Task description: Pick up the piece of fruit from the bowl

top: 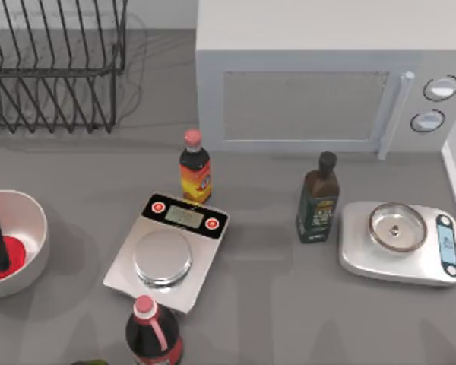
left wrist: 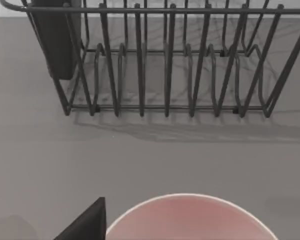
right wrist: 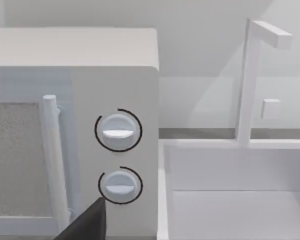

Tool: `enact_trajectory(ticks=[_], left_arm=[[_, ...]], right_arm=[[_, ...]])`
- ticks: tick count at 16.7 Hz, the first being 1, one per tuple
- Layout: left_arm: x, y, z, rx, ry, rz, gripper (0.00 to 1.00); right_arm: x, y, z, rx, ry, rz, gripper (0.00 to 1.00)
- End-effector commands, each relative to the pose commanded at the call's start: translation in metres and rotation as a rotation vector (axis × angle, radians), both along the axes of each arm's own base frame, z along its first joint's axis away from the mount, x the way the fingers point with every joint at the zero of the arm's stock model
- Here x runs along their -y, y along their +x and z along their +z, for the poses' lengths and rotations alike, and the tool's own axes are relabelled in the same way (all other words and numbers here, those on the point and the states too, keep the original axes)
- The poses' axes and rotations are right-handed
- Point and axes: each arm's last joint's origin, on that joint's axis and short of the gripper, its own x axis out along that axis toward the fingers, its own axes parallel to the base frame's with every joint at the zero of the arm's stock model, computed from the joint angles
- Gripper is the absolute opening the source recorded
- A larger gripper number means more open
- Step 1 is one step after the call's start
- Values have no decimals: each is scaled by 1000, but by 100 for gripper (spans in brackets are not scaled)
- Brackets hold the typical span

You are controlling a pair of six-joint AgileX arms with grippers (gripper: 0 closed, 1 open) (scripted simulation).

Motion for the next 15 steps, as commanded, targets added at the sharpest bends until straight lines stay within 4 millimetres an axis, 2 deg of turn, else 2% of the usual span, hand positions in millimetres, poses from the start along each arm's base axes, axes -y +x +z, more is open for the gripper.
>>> enact_trajectory(ticks=[3,6,11,15], left_arm=[[0,28,19,-265,2,-2,100],[0,68,27,-552,5,-5,100],[-1,137,13,-978,9,-10,100],[-1,170,-3,-1176,11,-12,100]], right_arm=[[0,0,0,0,0,0,100],[0,0,0,0,0,0,100],[0,0,0,0,0,0,100],[0,0,0,0,0,0,100]])
